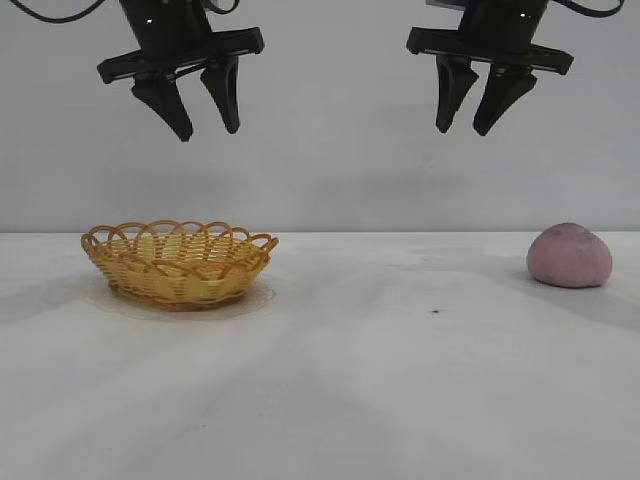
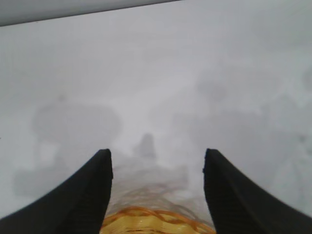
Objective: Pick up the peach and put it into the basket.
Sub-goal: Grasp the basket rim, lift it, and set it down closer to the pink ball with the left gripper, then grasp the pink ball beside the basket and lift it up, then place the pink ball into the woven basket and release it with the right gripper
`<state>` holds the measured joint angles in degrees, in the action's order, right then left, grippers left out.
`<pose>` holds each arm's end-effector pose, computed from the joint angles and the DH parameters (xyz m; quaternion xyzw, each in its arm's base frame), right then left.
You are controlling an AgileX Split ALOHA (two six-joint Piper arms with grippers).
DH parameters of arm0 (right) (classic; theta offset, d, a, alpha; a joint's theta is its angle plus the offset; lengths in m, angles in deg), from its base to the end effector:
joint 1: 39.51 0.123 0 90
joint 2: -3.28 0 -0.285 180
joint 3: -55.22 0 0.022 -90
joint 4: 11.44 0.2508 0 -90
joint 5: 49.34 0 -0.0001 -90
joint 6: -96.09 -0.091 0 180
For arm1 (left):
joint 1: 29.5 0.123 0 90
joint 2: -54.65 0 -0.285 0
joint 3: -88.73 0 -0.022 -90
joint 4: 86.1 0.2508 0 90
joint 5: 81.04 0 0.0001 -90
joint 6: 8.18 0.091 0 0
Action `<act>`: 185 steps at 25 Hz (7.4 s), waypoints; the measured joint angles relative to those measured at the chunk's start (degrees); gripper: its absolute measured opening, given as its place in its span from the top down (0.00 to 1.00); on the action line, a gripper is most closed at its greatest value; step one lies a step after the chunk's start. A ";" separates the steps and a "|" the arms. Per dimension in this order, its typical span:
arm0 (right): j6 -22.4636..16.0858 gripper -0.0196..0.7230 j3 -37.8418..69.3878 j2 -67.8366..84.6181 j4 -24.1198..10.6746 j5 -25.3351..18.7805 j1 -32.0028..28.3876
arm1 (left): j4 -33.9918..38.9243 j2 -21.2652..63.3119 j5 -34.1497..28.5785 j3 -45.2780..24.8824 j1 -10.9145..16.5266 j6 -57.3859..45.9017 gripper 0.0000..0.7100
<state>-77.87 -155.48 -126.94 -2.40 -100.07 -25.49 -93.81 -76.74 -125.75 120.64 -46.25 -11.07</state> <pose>0.4632 0.1271 0.2426 -0.1358 0.9544 0.0894 0.2503 0.4693 -0.1502 0.2439 0.0839 0.9462 -0.1111 0.2921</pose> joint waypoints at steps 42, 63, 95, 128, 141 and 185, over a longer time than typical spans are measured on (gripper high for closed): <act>0.39 0.52 0.00 0.00 -0.36 -1.41 0.00 | -18.23 -4.55 -15.27 -8.59 8.65 18.15 1.00; 0.49 0.52 0.00 0.00 0.62 -2.27 -1.62 | -48.62 5.11 12.79 -39.73 -1.30 26.23 1.00; 0.72 0.52 0.00 0.00 1.15 -2.49 -1.62 | 5.08 17.99 5.74 -40.04 7.57 2.09 0.36; 2.08 0.52 0.00 0.00 -0.35 -8.79 -1.62 | 10.28 110.07 -25.82 -77.67 7.57 -1.39 0.36; 2.08 0.52 0.00 0.00 -3.59 -13.11 -1.62 | 9.69 124.58 -19.99 -81.24 7.57 2.34 0.36; 2.11 0.97 -0.21 -1.17 -3.41 -17.07 18.79 | 9.23 124.70 -19.57 -81.34 23.03 2.57 0.36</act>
<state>-75.75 -155.69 -128.10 -5.80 -117.14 -6.69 -84.59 47.96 -145.32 39.30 -23.22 -8.50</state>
